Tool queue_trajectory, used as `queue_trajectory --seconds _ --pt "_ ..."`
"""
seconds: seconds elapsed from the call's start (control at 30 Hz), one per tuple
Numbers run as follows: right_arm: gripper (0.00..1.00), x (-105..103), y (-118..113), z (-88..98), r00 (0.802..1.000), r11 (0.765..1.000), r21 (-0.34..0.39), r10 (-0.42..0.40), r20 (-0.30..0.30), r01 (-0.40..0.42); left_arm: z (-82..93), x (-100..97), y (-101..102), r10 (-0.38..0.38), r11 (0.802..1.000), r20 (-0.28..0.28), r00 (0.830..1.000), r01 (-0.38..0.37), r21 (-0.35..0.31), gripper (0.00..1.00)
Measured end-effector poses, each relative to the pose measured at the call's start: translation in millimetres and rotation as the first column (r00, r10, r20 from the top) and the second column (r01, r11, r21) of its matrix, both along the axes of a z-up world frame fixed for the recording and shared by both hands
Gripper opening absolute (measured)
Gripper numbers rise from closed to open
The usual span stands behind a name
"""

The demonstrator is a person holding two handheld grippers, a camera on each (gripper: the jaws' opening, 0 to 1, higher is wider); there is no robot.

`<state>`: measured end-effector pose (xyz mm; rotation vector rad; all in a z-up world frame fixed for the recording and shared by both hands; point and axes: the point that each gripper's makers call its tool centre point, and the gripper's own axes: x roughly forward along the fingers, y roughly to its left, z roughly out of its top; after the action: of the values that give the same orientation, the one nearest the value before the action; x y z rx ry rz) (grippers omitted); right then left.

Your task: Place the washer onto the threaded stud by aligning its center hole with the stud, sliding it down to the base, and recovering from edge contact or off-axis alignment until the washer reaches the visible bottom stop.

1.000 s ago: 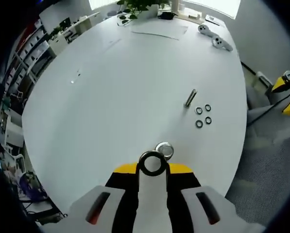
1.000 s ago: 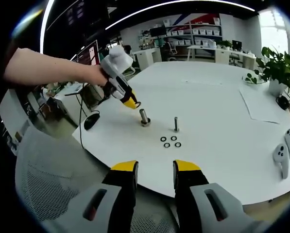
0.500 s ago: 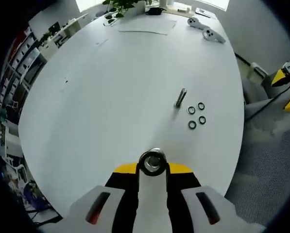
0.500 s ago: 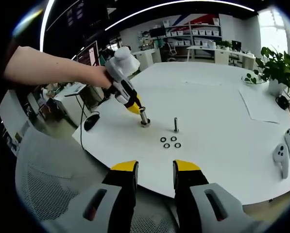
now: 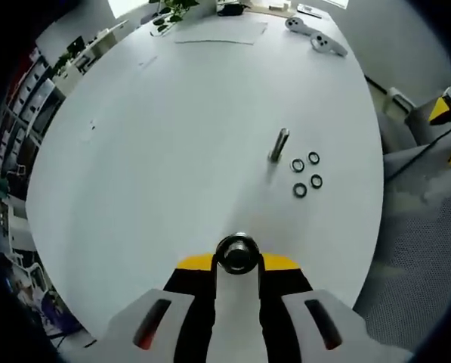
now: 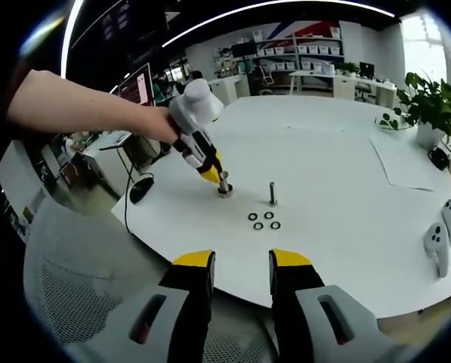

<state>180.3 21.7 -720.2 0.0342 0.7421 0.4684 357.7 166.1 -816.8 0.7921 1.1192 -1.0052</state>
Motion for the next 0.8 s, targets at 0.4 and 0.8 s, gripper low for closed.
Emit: queue_trajectory --seconds 0.4,0.8 --pt "0.31 -1 -1 -2.7 1.000 1.000 -0.013 0.002 -0.012 -0.002 -20.7 -0.6 -1 -0.012 1.000 0.000 1.000 0.012 0.012 0.19" --pt "0.31 -1 -2 -4.2 1.000 1.000 -0.017 0.001 -0.019 -0.001 -31.5 -3.0 -1 -0.031 0.999 0.022 0.999 0.030 0.014 0.19"
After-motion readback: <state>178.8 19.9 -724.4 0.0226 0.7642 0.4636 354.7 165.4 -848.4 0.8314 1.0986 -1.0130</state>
